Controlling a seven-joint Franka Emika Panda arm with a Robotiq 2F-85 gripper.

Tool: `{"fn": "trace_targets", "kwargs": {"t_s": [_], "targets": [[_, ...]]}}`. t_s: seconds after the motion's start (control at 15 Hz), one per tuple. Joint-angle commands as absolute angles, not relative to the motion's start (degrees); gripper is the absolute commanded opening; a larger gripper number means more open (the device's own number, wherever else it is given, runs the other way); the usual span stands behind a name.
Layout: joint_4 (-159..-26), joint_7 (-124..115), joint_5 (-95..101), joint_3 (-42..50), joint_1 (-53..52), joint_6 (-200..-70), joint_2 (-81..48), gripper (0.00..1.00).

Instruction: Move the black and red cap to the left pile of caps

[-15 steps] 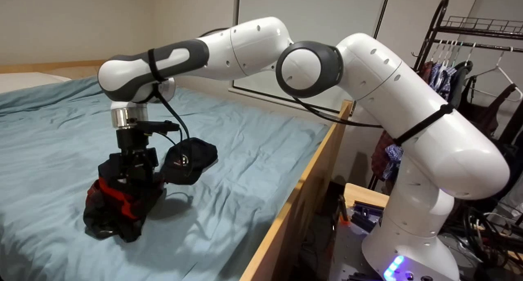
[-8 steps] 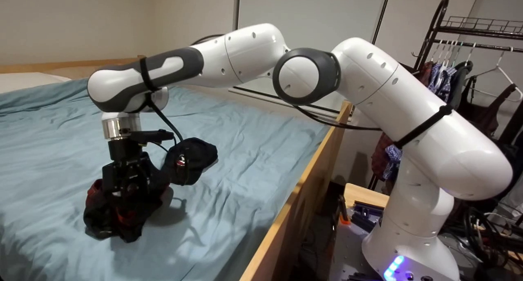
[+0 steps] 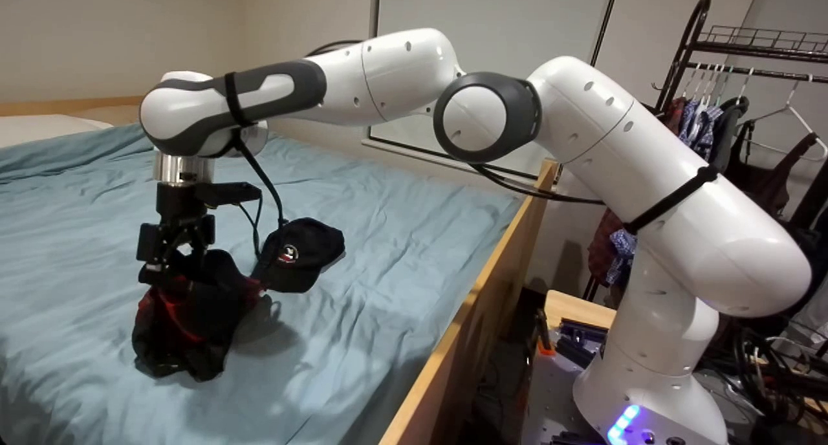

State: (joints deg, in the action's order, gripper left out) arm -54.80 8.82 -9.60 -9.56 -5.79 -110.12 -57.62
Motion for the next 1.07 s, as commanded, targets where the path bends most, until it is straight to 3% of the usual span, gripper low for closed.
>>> {"fn": "trace_targets", "kwargs": {"t_s": [0.0, 0.33, 1.0], "targets": [[-57.8, 12.1, -12.25, -11.29, -3.34, -119.47, -54.23, 1.0], [-59.21, 10.2, -11.45, -10.06, -2.2, -124.28, -51.48, 1.0], [-66.56, -0.6, -1.64, 5.72, 1.83, -125.42, -43.67, 1.0]]}}
